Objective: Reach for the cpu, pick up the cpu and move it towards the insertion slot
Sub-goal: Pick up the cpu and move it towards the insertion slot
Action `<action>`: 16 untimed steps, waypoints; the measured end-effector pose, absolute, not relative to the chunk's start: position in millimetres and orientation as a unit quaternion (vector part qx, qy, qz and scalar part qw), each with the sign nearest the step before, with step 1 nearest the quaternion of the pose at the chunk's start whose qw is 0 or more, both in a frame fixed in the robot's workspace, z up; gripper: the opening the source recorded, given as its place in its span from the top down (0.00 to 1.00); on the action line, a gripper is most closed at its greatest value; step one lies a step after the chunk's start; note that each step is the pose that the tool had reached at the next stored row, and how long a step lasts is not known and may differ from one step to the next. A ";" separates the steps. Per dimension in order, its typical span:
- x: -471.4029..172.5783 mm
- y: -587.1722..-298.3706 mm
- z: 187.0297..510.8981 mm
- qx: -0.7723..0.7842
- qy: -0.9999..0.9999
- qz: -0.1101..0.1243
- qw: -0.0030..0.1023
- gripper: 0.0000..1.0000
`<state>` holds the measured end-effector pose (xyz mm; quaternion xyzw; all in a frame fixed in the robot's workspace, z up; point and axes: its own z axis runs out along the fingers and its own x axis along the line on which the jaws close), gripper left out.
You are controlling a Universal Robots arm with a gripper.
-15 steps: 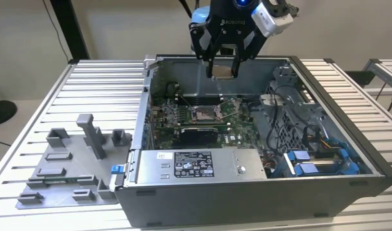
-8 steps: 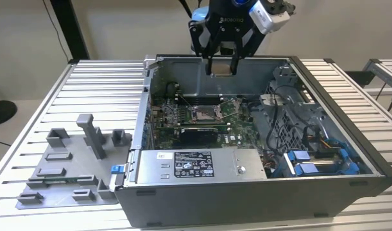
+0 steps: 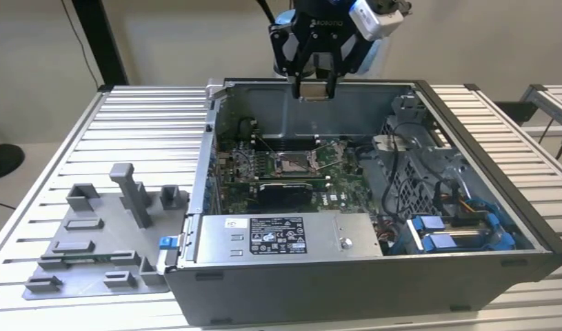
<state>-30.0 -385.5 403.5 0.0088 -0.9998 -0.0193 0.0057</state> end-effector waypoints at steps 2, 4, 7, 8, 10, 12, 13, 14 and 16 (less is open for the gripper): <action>-30.0 -376.7 402.3 0.009 -1.000 -0.019 0.006 1.00; -29.9 -368.2 400.9 0.009 -1.000 -0.019 0.006 1.00; -29.9 -354.4 398.1 0.009 -1.000 -0.019 0.006 1.00; -29.9 -349.8 397.2 0.009 -1.000 -0.019 0.006 1.00; -29.9 -340.7 395.2 0.009 -1.000 -0.019 0.006 1.00; -29.9 -332.2 393.5 0.009 -1.000 -0.019 0.006 1.00; -29.9 -328.4 392.7 0.009 -1.000 -0.019 0.006 1.00; -29.9 -325.6 392.1 0.009 -1.000 -0.019 0.006 1.00; -29.9 -321.0 390.9 0.009 -1.000 -0.019 0.006 1.00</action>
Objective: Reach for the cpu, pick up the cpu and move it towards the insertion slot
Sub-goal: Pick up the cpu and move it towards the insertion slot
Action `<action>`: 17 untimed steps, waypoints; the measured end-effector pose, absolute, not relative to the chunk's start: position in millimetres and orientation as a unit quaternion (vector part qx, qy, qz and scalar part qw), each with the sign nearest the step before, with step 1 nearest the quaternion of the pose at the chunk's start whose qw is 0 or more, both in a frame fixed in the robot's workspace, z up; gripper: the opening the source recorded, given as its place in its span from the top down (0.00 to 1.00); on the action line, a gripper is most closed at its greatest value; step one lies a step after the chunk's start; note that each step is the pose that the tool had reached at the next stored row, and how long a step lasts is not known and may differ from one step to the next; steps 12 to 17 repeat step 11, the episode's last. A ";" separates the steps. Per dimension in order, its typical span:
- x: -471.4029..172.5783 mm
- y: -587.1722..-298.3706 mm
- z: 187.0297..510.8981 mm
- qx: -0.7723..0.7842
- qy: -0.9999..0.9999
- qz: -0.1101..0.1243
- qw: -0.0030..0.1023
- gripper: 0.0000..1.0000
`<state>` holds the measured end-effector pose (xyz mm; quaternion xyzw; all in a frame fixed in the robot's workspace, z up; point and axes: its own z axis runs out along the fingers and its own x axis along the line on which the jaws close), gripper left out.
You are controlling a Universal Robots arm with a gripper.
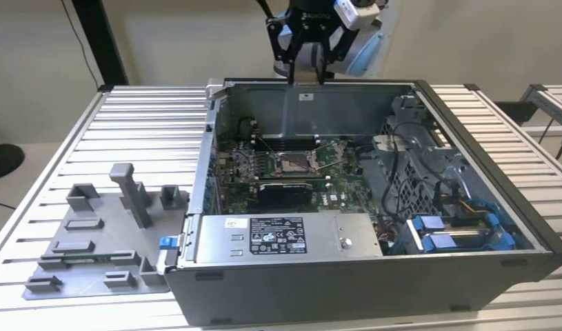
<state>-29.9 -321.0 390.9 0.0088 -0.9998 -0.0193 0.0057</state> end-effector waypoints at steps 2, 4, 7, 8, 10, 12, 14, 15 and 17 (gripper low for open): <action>-29.9 -317.3 390.2 0.009 -1.000 -0.019 0.006 1.00; -29.9 -315.6 390.0 0.009 -1.000 -0.019 0.006 1.00; -29.9 -315.5 389.8 0.009 -1.000 -0.019 0.006 1.00; -29.9 -315.5 389.8 0.009 -1.000 -0.019 0.006 1.00; -29.9 -315.5 389.8 0.009 -1.000 -0.019 0.006 1.00; -29.9 -315.5 389.8 0.009 -1.000 -0.019 0.006 1.00; -29.9 -315.5 389.8 0.009 -1.000 -0.019 0.006 1.00; -29.9 -315.5 389.8 0.009 -1.000 -0.019 0.006 1.00; -29.9 -315.5 389.8 0.009 -1.000 -0.019 0.006 1.00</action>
